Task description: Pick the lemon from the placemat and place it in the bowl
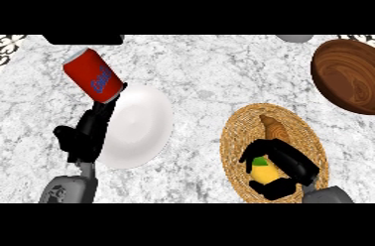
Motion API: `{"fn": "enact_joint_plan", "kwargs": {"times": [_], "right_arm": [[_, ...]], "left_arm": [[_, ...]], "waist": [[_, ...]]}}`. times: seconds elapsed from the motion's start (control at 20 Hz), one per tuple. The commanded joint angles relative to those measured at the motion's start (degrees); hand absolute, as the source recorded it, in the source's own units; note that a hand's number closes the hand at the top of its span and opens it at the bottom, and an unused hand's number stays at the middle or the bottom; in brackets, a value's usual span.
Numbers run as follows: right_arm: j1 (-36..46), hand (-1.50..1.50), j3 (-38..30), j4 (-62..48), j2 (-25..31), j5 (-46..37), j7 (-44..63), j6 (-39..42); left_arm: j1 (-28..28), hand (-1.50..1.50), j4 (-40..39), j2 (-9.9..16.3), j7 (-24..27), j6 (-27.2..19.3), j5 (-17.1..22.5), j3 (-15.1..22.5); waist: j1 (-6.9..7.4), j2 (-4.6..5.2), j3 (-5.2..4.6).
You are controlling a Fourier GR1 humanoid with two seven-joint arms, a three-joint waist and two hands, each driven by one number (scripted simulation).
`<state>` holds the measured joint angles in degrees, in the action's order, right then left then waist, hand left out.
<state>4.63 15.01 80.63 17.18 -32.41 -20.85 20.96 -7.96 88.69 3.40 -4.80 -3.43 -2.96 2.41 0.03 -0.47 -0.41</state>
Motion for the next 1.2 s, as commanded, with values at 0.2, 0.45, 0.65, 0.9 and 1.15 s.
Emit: {"fn": "enact_joint_plan", "kwargs": {"times": [0.2, 0.45, 0.65, 0.9, 1.15], "right_arm": [[-4.98, 1.5, -2.81, 3.66, 0.13, 3.37, -0.36, 3.84], [-7.16, 1.5, -16.17, 7.68, 3.06, 14.66, 2.73, 5.98], [-10.52, 1.5, -19.65, 18.23, 1.18, 22.45, 1.38, 7.15], [-9.86, 1.5, -25.19, 32.35, 2.17, 26.35, 6.72, 5.61], [-11.47, 1.5, -31.12, 44.39, 3.07, 29.51, 13.98, 4.05]], "left_arm": [[-0.36, 0.0, -1.04, -0.15, 1.34, -0.29, -0.57, -0.85], [1.53, 0.0, 2.45, 0.01, -0.58, -0.3, -0.69, -0.08], [3.0, 0.0, 0.89, -2.45, 0.49, -1.96, -2.3, 1.9], [0.98, 0.0, 2.83, 0.68, -3.25, 0.18, 0.29, -1.29], [1.7, 0.0, 0.88, 0.36, 0.13, 1.0, 0.32, -1.05]], "waist": [[-0.29, 0.42, 0.39], [-0.88, 0.27, 0.39], [-1.05, 0.22, 0.38], [-0.85, 0.09, 0.35], [-0.87, 0.27, 0.35]]}}
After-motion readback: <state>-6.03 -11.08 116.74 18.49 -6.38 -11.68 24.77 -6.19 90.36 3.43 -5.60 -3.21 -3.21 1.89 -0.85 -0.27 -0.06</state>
